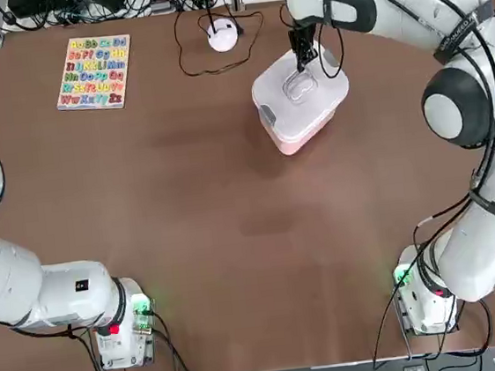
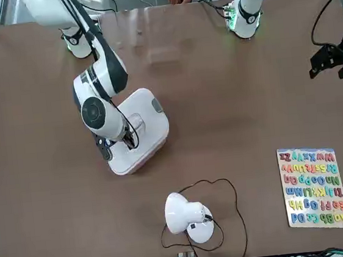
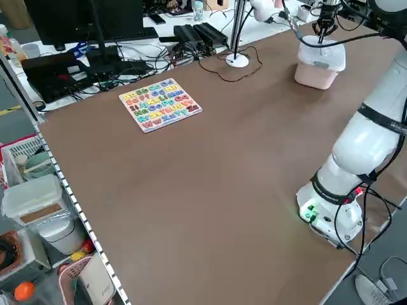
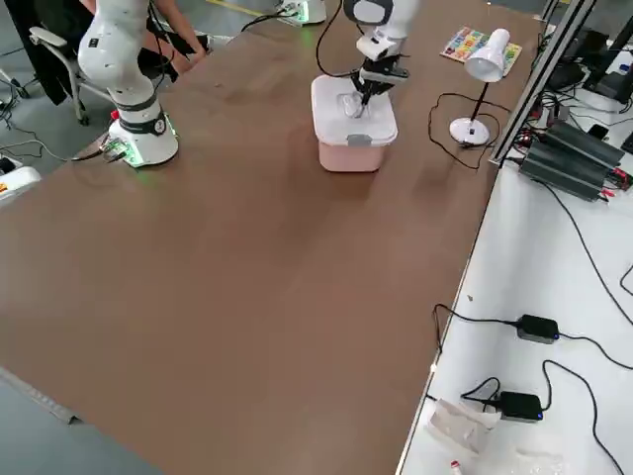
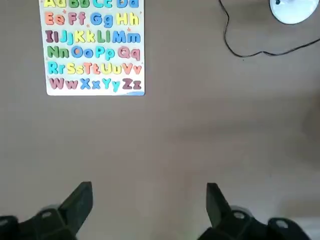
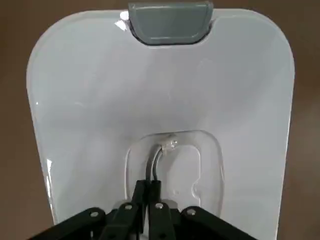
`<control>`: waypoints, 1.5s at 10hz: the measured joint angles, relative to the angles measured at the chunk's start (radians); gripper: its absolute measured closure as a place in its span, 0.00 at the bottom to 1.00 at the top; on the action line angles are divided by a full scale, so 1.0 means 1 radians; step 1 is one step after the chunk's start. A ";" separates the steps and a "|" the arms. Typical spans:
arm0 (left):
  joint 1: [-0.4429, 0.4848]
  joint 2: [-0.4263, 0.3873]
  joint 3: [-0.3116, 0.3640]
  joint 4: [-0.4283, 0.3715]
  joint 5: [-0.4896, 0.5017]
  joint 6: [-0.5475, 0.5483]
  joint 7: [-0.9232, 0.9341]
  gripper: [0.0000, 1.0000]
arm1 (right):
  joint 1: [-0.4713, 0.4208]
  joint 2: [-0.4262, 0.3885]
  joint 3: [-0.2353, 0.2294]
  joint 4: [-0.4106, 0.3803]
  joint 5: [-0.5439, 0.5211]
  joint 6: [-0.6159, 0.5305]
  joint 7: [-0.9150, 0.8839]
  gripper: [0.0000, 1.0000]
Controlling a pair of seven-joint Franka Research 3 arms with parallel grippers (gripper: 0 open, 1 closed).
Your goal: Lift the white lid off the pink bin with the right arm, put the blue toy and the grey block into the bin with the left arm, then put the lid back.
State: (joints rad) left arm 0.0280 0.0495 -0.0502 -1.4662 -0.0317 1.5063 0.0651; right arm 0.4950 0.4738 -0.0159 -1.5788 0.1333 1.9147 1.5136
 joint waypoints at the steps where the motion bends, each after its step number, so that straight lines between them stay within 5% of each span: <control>1: 0.000 0.002 0.000 0.000 0.000 0.000 0.001 0.00 | 0.000 0.002 0.000 0.003 0.000 -0.003 0.000 0.94; 2: -0.002 0.004 -0.001 0.000 0.000 0.000 0.002 0.00 | 0.000 0.002 0.000 0.004 -0.001 -0.004 0.000 0.93; 3: -0.003 0.005 -0.003 0.000 0.000 0.000 0.003 0.00 | 0.000 0.004 0.000 0.005 -0.001 -0.001 0.000 0.82; 8: -0.001 0.005 -0.006 0.000 0.000 0.029 0.001 0.00 | -0.021 0.007 -0.012 0.071 -0.013 -0.049 -0.080 0.07; 9: 0.000 0.005 -0.005 0.000 0.000 0.030 0.000 0.00 | -0.035 0.006 -0.013 0.110 -0.014 -0.095 -0.135 0.00; 12: 0.000 0.005 -0.005 0.000 0.000 0.030 -0.004 0.00 | -0.093 0.004 -0.016 0.207 -0.047 -0.192 -0.475 0.00; 15: -0.001 0.005 -0.005 0.001 0.000 0.032 -0.004 0.00 | -0.187 0.004 -0.022 0.217 -0.144 -0.194 -0.935 0.00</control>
State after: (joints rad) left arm 0.0274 0.0544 -0.0555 -1.4655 -0.0317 1.5382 0.0613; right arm 0.3083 0.4774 -0.0374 -1.3617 -0.0111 1.7205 0.5782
